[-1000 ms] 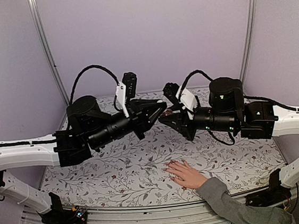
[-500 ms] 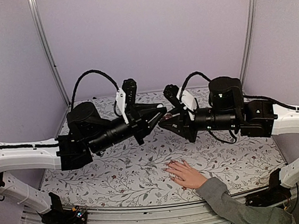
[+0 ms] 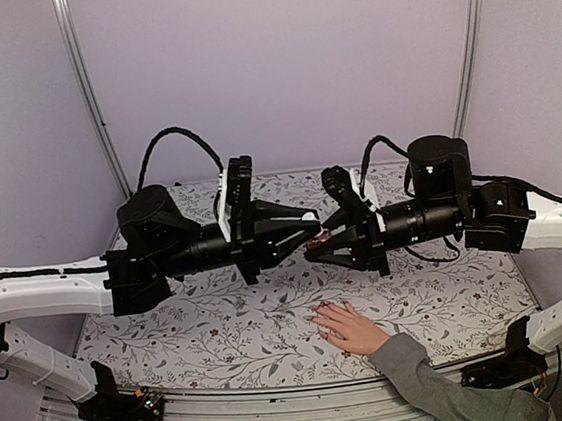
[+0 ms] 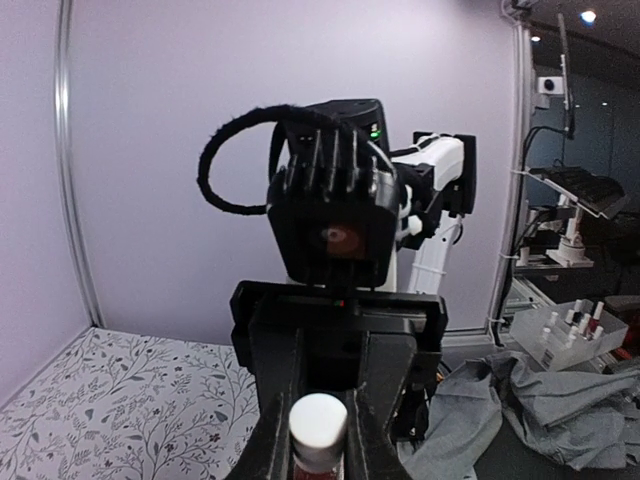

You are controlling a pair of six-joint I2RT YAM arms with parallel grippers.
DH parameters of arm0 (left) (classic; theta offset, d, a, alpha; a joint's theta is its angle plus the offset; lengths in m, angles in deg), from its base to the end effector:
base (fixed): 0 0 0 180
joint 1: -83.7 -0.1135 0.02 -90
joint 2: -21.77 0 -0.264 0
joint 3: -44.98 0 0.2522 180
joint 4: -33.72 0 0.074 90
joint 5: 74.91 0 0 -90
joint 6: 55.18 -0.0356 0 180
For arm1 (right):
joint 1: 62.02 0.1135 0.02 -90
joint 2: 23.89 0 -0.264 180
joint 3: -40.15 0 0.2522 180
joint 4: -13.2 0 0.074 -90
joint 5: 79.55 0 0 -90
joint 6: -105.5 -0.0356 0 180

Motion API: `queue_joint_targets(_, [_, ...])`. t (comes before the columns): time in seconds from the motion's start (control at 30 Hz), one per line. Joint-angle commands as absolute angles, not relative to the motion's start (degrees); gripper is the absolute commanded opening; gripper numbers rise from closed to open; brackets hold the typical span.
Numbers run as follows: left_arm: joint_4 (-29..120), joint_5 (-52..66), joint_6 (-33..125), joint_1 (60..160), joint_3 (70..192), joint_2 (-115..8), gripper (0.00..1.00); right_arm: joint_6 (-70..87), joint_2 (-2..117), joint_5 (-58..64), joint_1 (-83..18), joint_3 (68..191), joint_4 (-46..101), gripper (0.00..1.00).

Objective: Paint the nails
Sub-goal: Screw the nail polish bottle.

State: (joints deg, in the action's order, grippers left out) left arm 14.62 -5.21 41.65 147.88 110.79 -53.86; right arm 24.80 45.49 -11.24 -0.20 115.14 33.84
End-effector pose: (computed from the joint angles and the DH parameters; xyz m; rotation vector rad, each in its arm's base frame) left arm 0.1235 -0.2835 0.3435 1.0053 1.1741 -1.2540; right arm 0.1213 0.2543 0.3575 -1.3390 1.3905 0.9762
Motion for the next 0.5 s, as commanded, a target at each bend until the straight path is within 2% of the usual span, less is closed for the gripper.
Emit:
queue_joint_targets(0.0, [22.8, -18.4, 39.3, 147.9, 109.1, -57.1, 0.00, 27.6, 42.5, -23.4, 0.5, 117.5, 23.3, 0.00])
queue_joint_targets(0.47, [28.4, -38.2, 35.4, 146.5, 113.7, -64.0, 0.00, 31.8, 42.9, -45.3, 0.6, 118.9, 23.7, 0.00])
